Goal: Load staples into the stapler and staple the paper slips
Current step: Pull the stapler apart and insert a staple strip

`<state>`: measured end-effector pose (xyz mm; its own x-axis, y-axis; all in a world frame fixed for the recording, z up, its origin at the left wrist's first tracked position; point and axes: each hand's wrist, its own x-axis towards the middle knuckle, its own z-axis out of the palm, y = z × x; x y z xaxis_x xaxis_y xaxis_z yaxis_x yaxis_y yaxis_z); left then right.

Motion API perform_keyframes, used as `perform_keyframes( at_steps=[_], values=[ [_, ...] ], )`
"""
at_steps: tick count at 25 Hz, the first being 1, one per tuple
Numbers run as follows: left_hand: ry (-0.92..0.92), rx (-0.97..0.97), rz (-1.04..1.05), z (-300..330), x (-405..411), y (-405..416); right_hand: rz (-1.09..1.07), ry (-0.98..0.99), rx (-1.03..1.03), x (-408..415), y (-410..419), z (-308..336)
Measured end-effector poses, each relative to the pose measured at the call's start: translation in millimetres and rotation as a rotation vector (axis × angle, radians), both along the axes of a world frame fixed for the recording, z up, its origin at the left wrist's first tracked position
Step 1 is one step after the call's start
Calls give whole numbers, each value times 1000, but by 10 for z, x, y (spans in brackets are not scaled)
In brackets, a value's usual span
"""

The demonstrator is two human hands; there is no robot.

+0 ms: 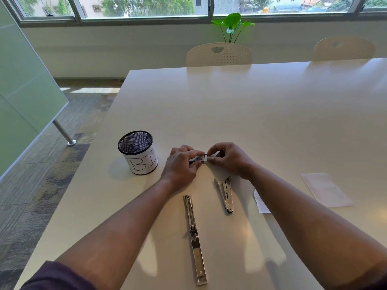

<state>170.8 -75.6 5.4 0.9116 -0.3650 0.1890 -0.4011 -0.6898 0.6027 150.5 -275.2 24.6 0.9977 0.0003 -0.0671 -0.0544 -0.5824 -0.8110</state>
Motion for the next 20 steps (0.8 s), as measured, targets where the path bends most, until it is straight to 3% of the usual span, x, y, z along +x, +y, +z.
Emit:
perform_keyframes(
  at_steps=[15,20],
  values=[
    [4,-7,-4,23,-10,-10,-11,-45,224,-82,24,-30],
    [0,-19,-5,14,-13,-5,-35,-33,430,-44,-30,-39]
  ],
)
